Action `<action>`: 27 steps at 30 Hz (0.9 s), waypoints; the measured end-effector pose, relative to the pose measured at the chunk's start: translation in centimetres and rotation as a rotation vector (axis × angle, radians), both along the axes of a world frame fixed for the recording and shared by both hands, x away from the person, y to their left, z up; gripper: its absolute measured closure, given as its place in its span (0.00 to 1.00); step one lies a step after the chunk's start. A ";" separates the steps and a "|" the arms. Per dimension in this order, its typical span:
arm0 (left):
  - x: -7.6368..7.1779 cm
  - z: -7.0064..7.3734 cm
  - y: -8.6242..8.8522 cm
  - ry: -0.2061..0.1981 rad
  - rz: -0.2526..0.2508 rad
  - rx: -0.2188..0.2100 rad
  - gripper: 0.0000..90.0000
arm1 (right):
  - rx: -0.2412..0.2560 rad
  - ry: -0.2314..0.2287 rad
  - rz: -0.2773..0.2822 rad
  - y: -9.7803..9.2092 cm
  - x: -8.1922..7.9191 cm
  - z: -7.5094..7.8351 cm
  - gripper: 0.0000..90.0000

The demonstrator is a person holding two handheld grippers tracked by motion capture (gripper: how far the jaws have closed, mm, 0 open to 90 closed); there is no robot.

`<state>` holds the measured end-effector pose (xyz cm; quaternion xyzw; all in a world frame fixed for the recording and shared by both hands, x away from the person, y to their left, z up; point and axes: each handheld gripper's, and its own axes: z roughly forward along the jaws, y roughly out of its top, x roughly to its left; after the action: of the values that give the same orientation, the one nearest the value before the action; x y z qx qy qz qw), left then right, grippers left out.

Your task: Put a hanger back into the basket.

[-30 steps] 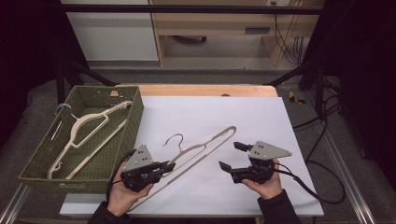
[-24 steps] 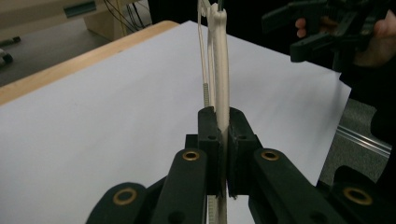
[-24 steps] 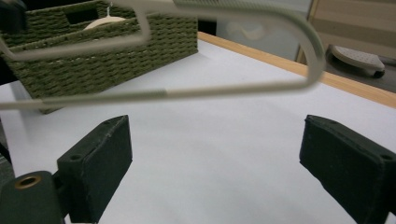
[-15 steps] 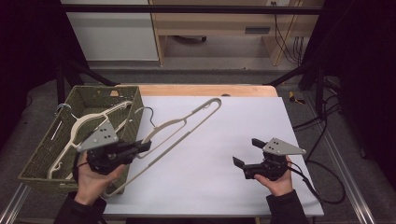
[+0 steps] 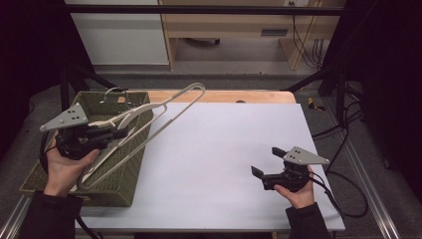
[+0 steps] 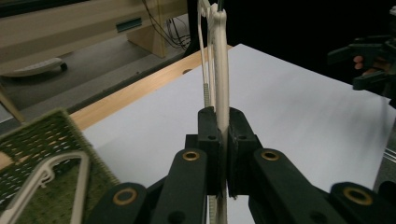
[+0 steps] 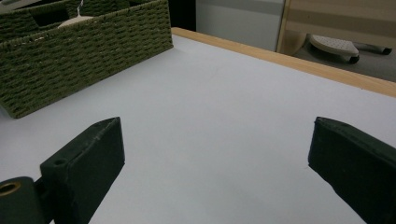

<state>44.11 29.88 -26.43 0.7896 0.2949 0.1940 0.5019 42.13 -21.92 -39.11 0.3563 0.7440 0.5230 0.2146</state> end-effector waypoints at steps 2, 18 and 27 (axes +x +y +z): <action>0.5 0.1 0.9 -0.001 0.014 0.011 0.96 | -0.002 0.000 0.001 0.0 0.0 0.0 0.05; 3.1 -2.1 8.1 0.047 0.142 0.038 0.96 | -0.004 0.006 -0.004 -0.1 0.1 -0.1 0.04; 3.6 -3.1 10.8 0.055 0.191 0.049 0.96 | -0.007 0.009 -0.005 -0.1 0.1 -0.2 0.04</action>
<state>47.73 40.72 -29.49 0.7749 0.3778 0.2262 0.4534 42.25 -21.99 -39.27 0.3596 0.7459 0.5182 0.2139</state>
